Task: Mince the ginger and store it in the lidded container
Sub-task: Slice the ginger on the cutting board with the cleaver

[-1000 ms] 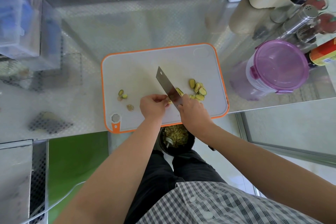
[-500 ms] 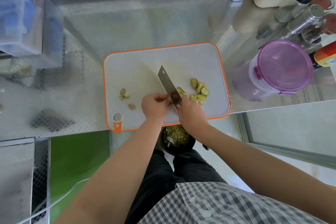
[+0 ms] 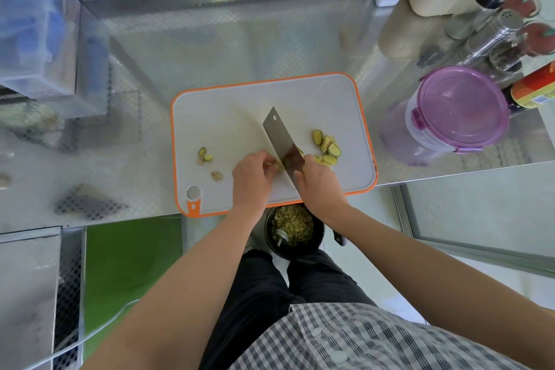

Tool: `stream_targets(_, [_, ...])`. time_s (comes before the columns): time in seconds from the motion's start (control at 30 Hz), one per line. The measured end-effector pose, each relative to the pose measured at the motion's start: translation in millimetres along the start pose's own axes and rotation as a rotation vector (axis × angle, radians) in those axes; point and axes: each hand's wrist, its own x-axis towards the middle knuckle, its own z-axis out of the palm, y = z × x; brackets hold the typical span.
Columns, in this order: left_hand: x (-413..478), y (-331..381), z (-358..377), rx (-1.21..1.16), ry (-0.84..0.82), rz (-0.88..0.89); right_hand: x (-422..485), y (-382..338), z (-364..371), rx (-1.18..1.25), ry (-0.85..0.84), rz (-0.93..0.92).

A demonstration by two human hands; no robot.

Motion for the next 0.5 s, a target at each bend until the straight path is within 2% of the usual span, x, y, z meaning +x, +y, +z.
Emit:
stream_targets(0.27, [-5, 3, 0, 0.054, 0.095, -0.072, -9, 1, -1, -0.032, 0.023, -0.021])
stream_targets(0.5, [-3, 6, 6, -0.072, 0.080, -0.285, 2, -6, 7, -0.064, -0.013, -0.025])
